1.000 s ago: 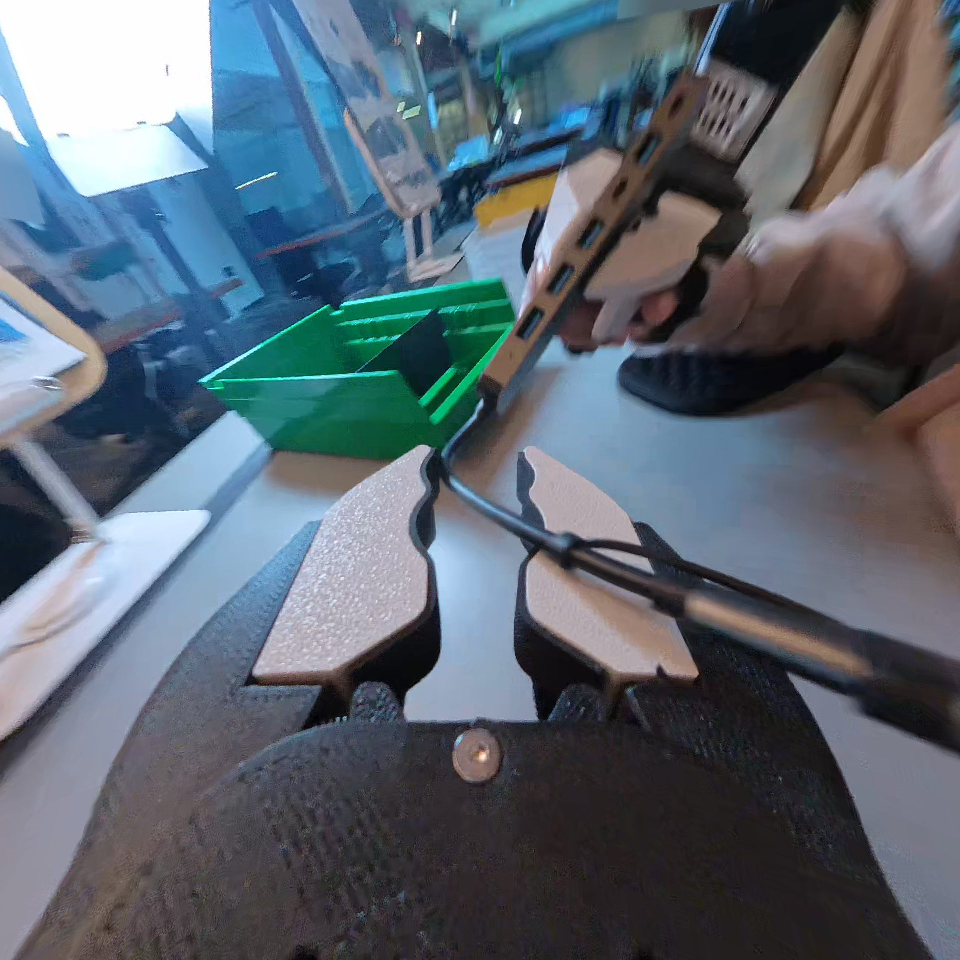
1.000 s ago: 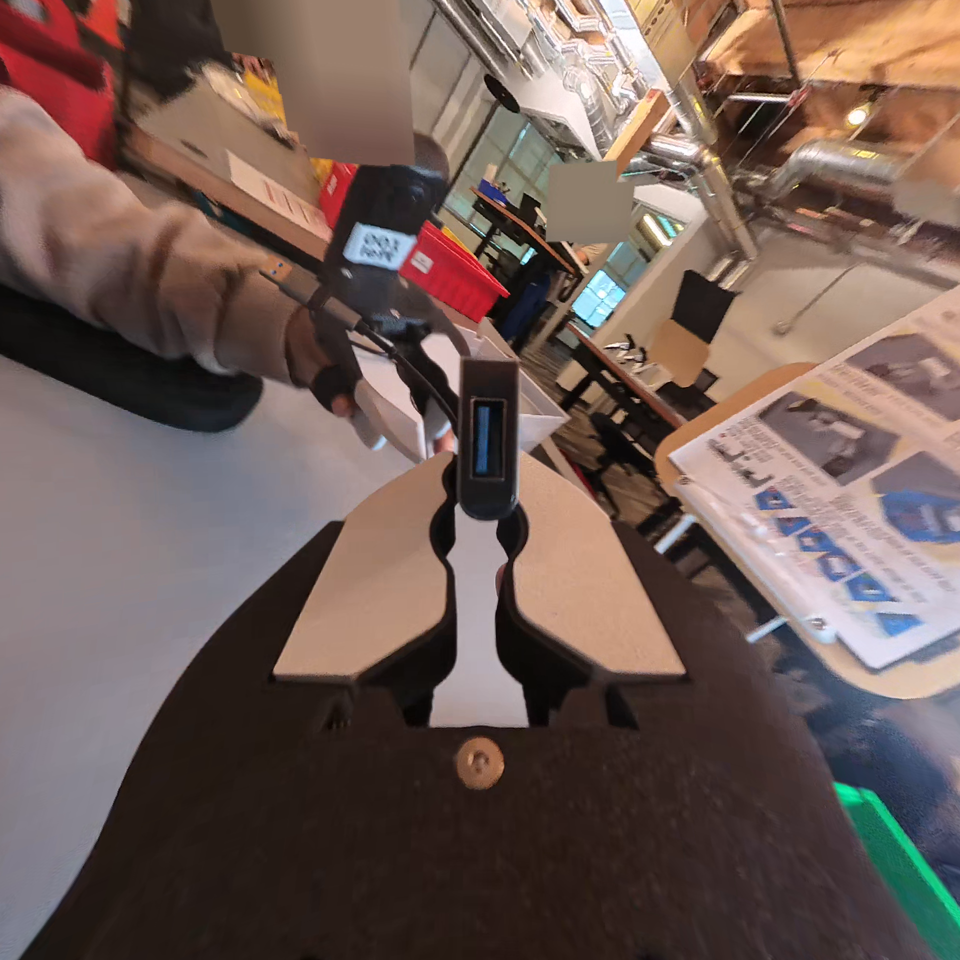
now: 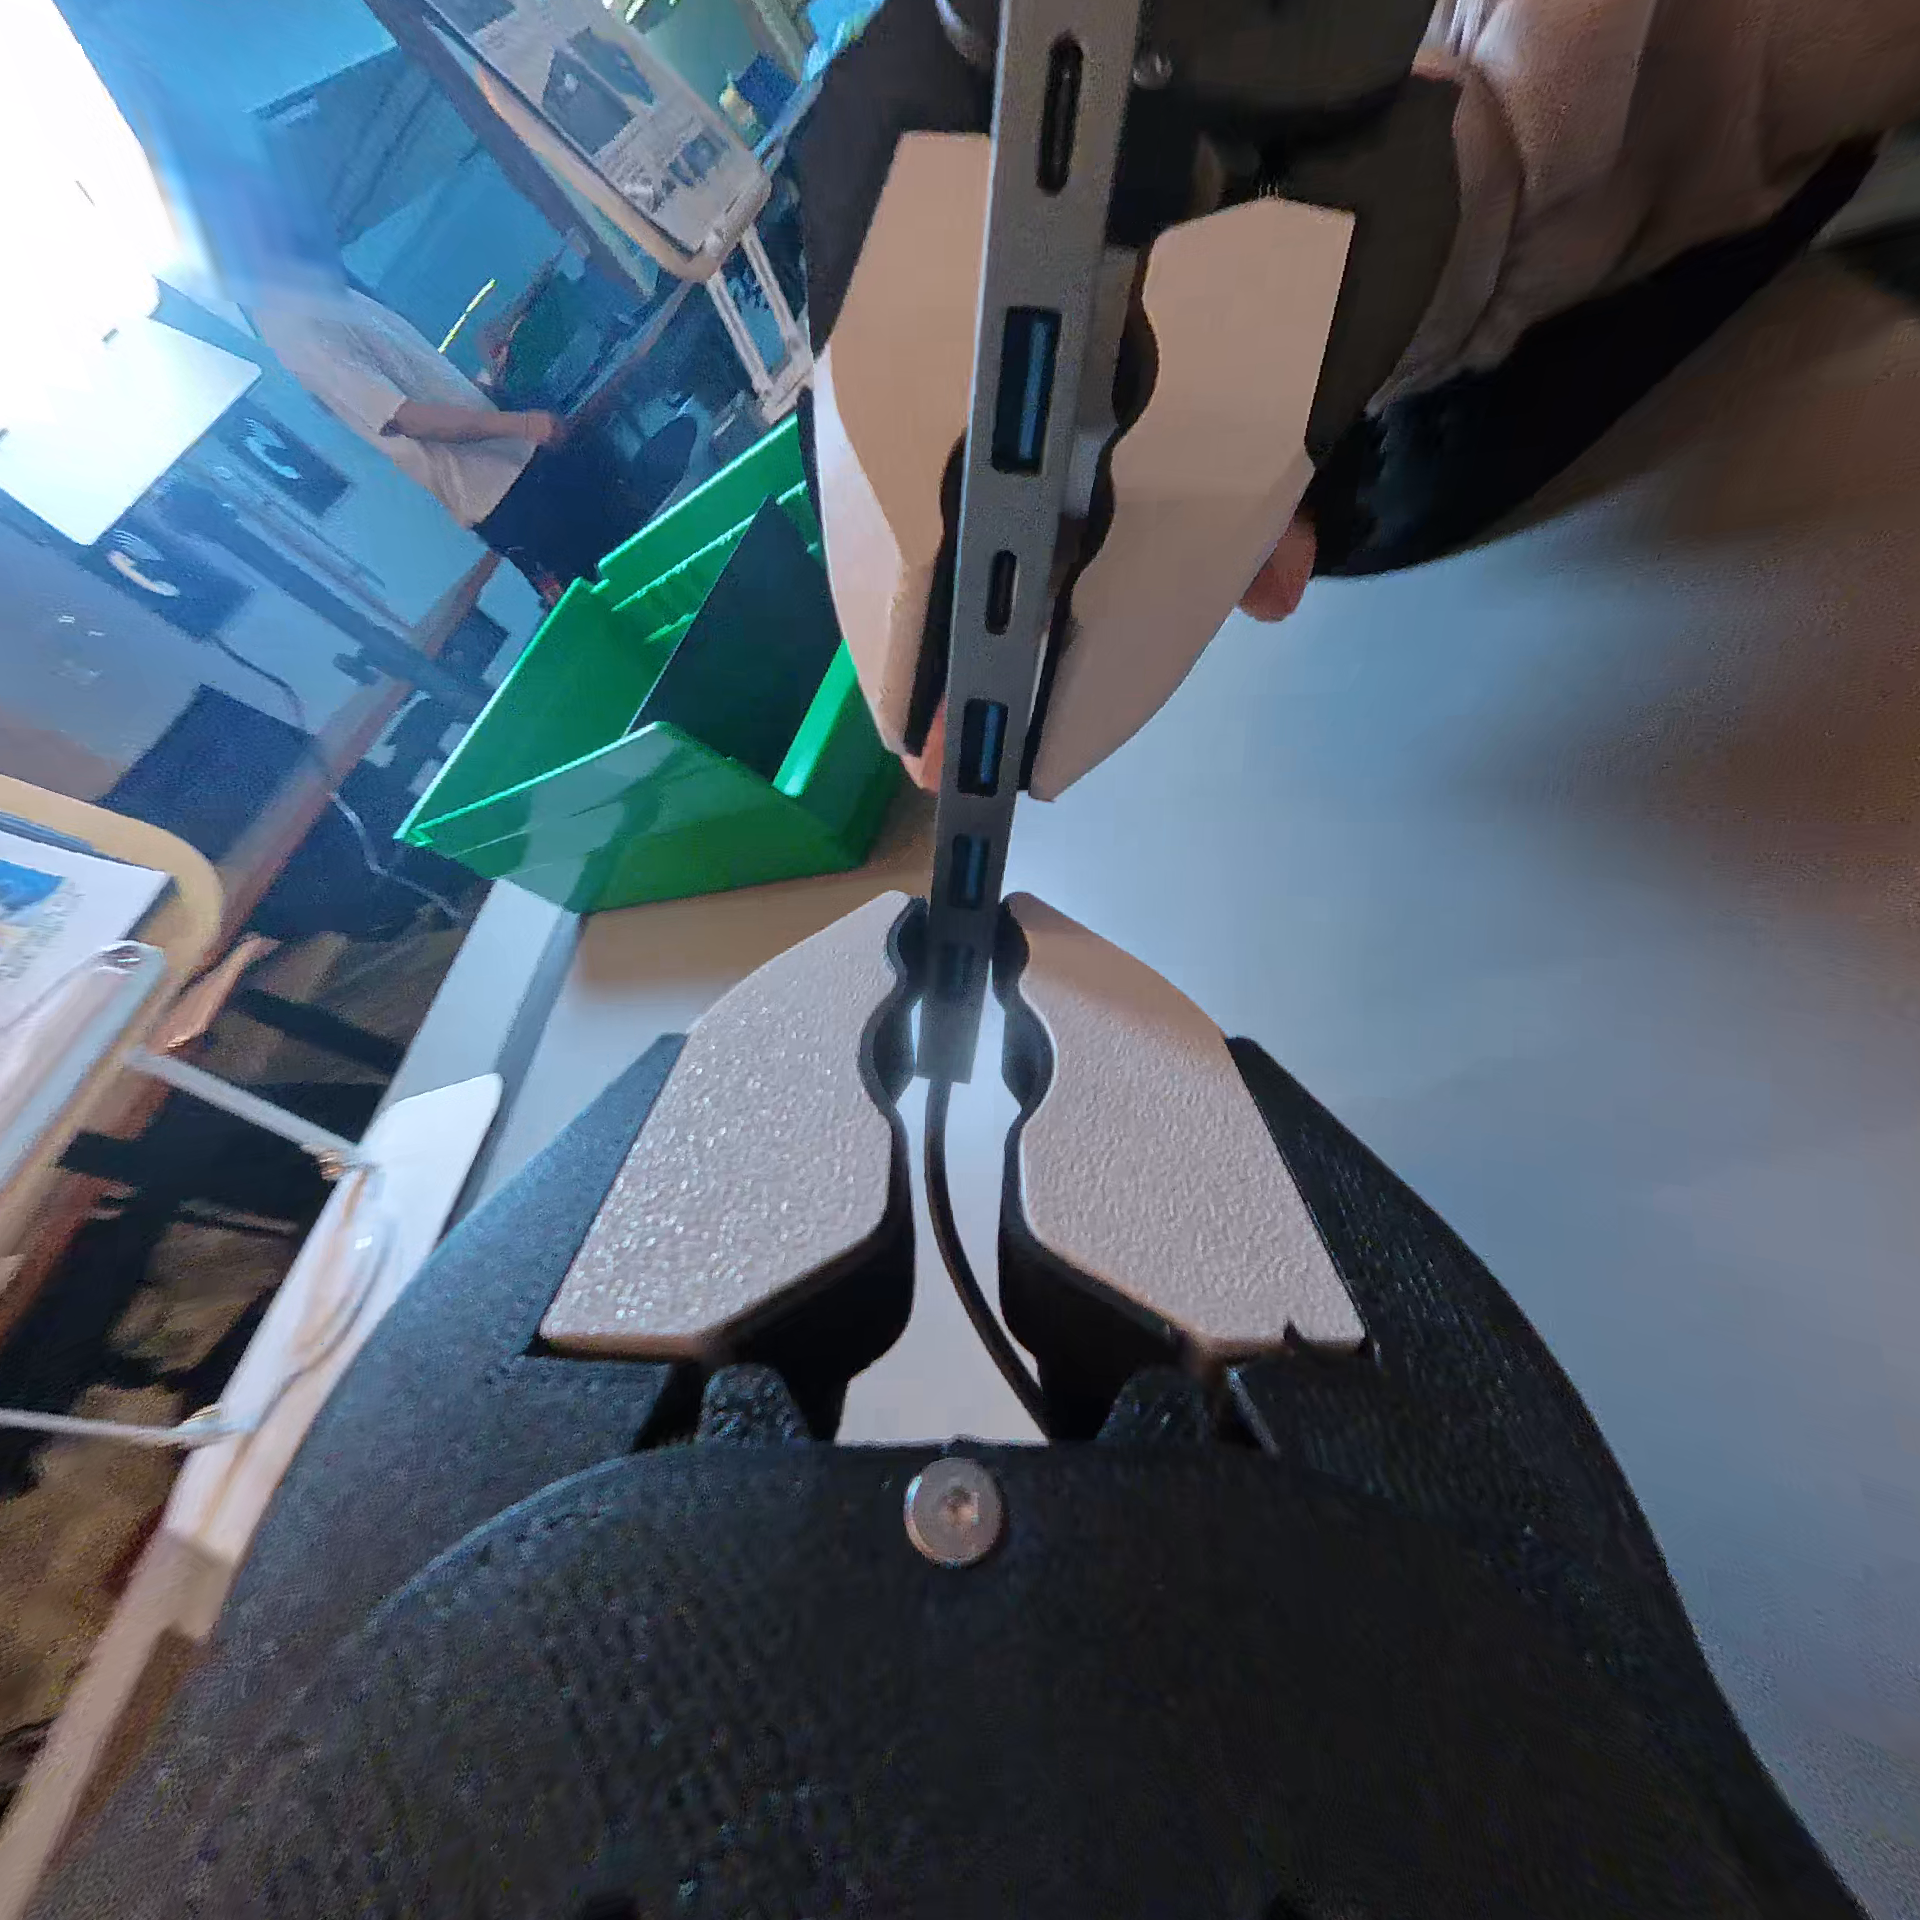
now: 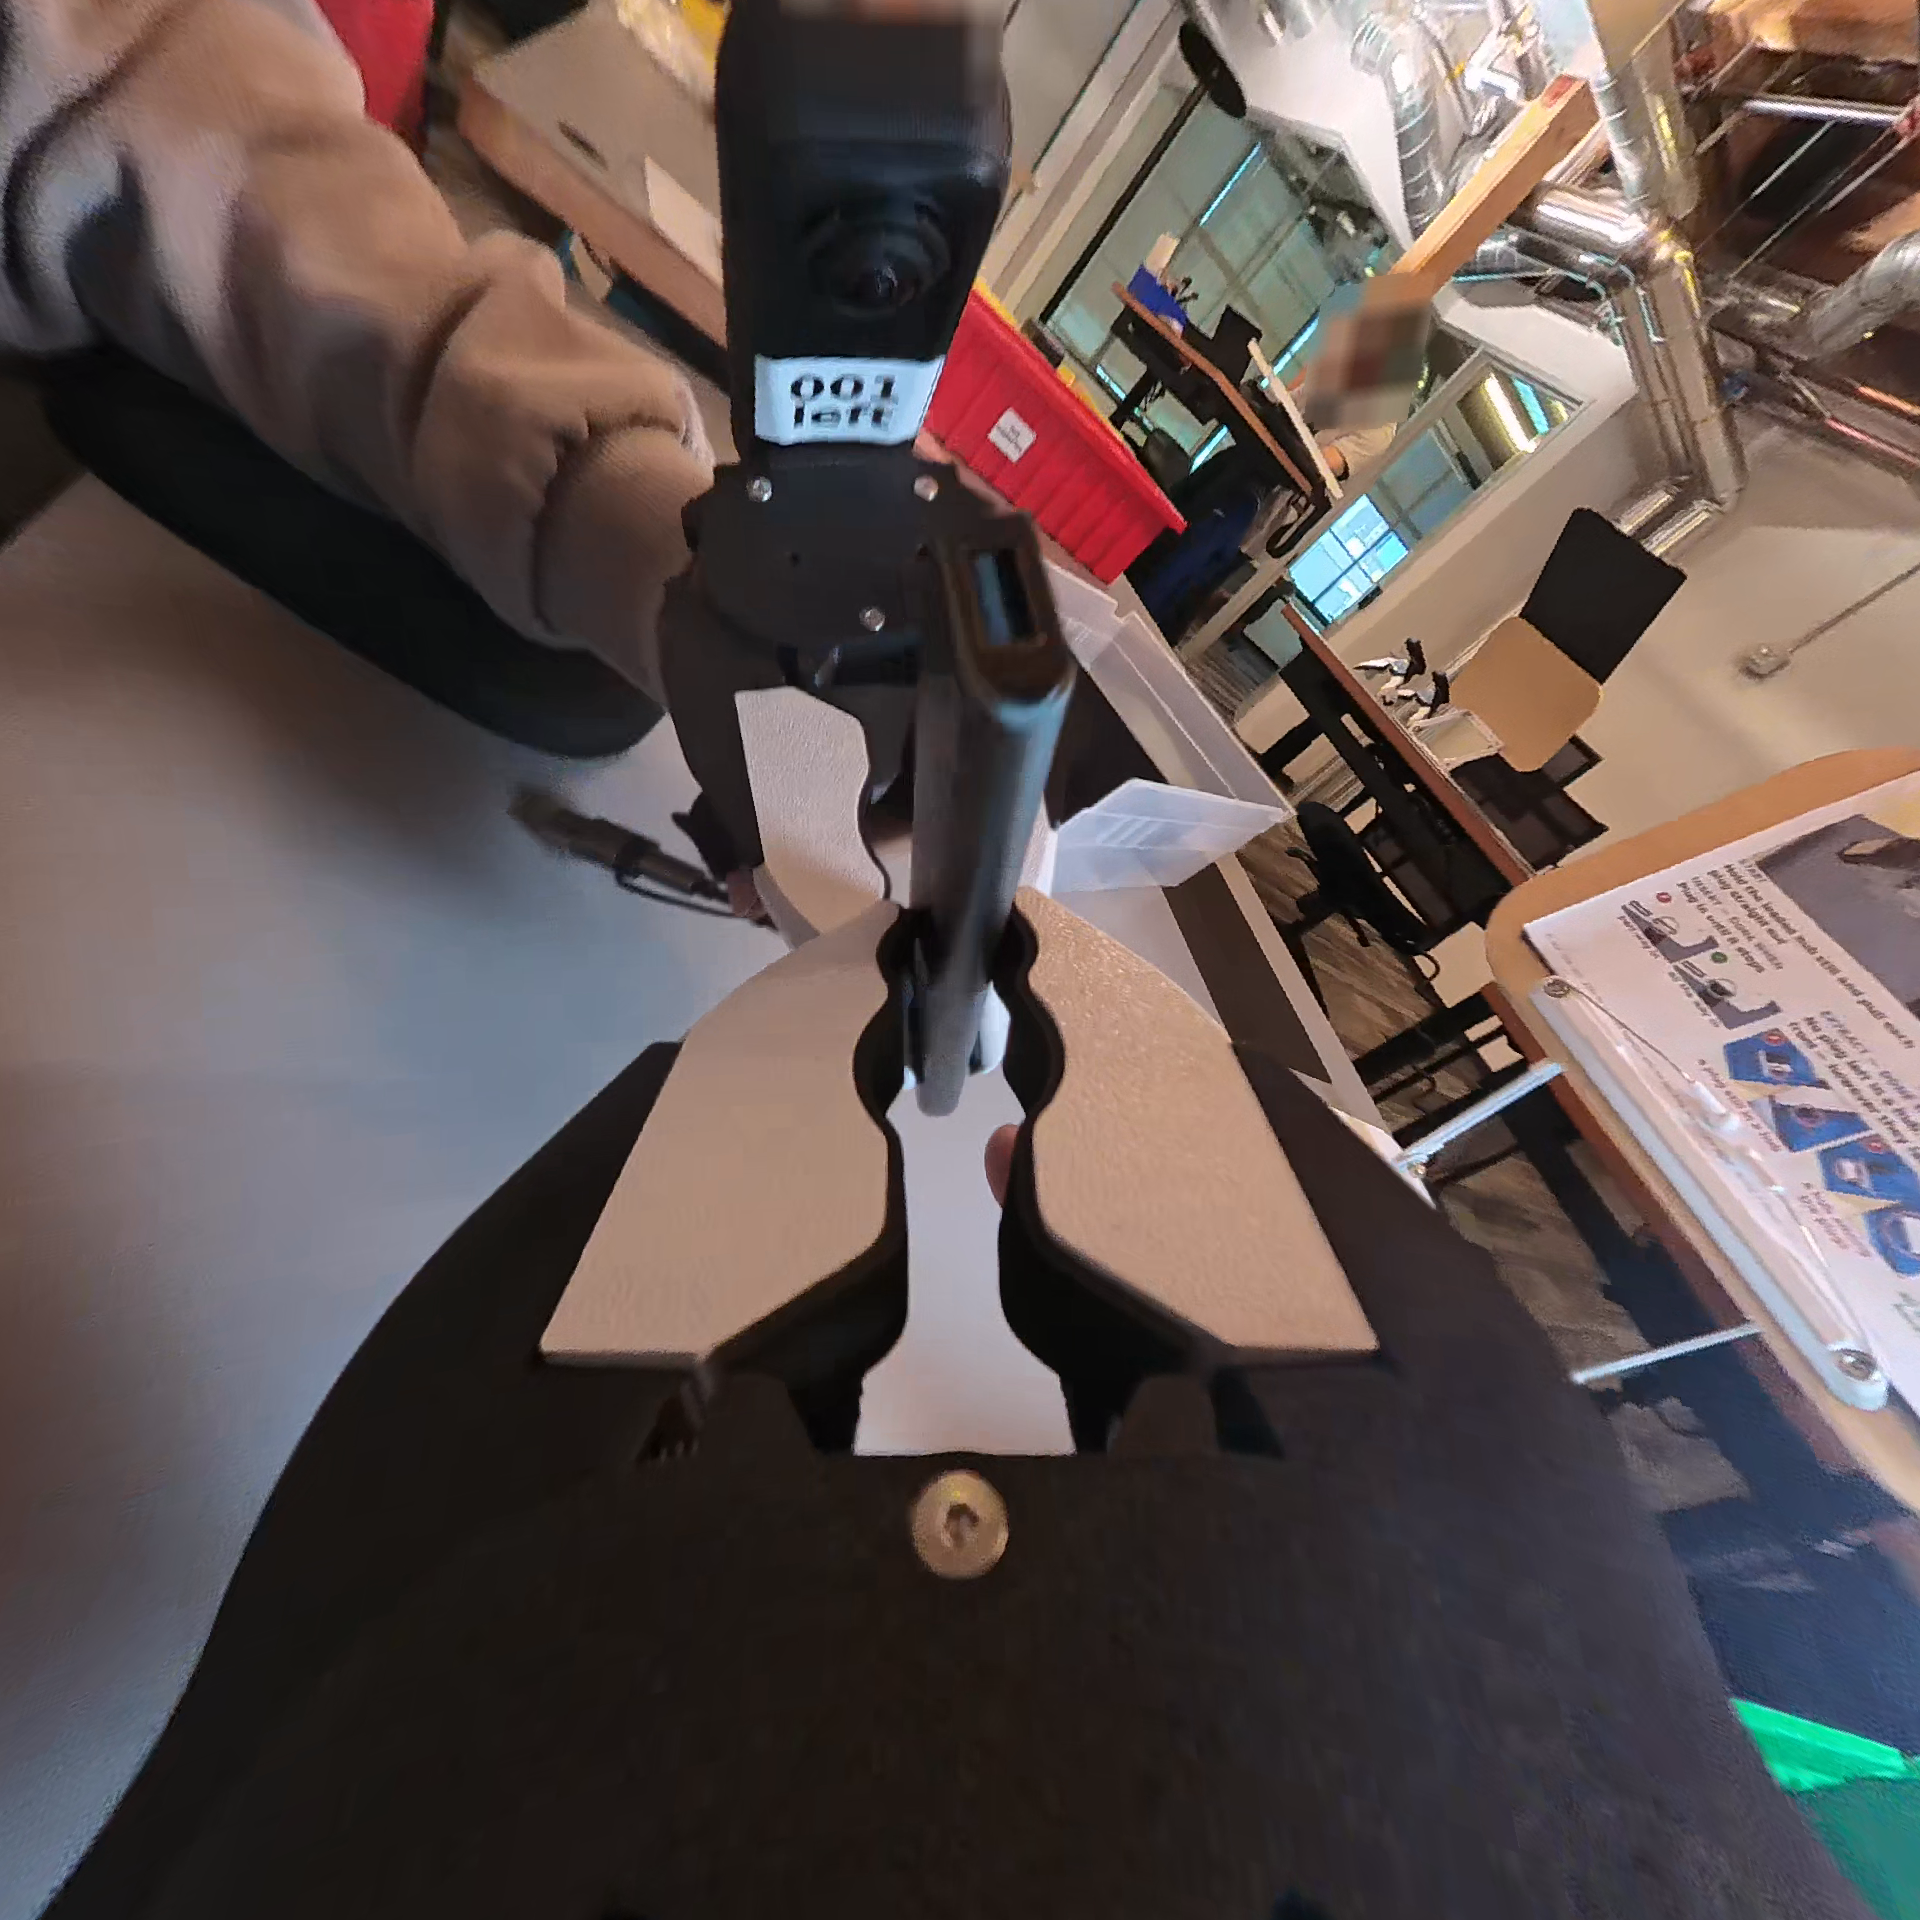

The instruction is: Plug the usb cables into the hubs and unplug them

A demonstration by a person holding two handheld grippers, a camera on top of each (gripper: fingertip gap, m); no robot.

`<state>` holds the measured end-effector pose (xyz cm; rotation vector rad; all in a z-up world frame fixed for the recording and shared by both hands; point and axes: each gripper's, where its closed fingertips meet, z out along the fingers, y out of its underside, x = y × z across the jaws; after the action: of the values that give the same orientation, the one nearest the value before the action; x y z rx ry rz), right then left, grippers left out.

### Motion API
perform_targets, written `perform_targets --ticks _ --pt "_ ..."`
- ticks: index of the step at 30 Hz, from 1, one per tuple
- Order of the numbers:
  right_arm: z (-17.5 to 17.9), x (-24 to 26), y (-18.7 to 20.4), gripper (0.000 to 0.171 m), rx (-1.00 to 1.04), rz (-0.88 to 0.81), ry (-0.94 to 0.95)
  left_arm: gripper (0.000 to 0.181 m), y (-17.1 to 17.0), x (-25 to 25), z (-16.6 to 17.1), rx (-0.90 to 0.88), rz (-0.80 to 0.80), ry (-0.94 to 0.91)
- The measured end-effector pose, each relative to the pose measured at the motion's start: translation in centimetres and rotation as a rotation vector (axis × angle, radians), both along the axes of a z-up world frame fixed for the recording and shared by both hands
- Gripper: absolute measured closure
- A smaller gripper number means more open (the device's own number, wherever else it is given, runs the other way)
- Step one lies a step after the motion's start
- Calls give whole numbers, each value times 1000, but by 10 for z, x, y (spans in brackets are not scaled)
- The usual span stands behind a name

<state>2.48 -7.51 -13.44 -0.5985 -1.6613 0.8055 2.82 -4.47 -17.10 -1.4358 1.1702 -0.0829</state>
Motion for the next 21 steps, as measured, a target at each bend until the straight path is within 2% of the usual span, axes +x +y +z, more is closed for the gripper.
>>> perform_targets --ticks 8,16,21 --pt "12 3 -5 154 -103 37 31 170 -10 20 5 -157 -134 -242" --pt "11 3 -8 157 -193 74 -13 170 -9 32 4 -217 -151 -304" --pt "14 2 4 161 -127 -32 -43 165 2 23 9 -224 -86 -335"
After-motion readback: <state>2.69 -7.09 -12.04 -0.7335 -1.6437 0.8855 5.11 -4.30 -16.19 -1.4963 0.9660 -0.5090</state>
